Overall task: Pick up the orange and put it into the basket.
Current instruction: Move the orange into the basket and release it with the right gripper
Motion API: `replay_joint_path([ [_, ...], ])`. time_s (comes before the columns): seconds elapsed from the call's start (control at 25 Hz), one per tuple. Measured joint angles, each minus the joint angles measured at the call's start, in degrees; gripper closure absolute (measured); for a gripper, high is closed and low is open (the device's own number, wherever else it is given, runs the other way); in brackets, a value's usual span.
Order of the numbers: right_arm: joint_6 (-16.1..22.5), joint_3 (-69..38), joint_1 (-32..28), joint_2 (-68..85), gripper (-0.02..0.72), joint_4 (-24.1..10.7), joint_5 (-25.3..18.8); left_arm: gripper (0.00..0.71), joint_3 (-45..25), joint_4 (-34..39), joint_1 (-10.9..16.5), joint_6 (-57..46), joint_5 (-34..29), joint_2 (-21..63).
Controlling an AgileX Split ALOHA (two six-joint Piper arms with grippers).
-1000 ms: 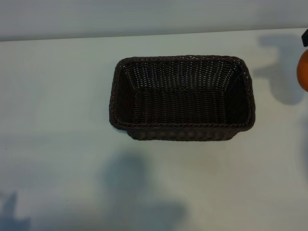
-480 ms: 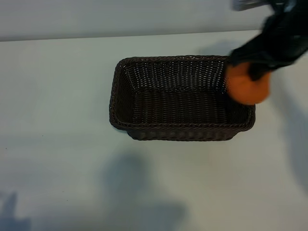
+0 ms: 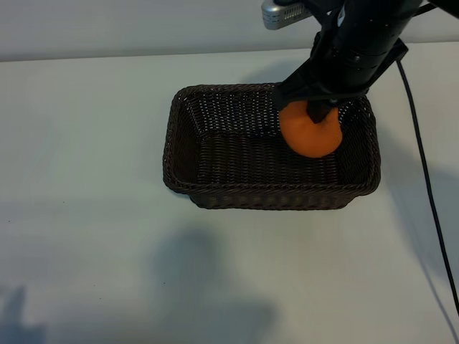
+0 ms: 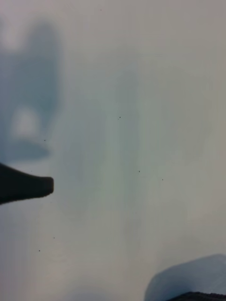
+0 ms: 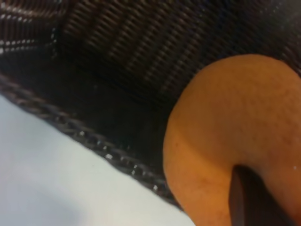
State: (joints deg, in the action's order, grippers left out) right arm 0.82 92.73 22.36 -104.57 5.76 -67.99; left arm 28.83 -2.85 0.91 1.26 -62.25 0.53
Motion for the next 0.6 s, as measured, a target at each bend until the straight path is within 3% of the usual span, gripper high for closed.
replay_joint_path([
  [0.6, -0.5, 0.3, 0.0, -13.9, 0.631, -2.1, 8.5, 0.115, -0.1, 0.0, 0.0, 0.1, 0.0, 0.0],
])
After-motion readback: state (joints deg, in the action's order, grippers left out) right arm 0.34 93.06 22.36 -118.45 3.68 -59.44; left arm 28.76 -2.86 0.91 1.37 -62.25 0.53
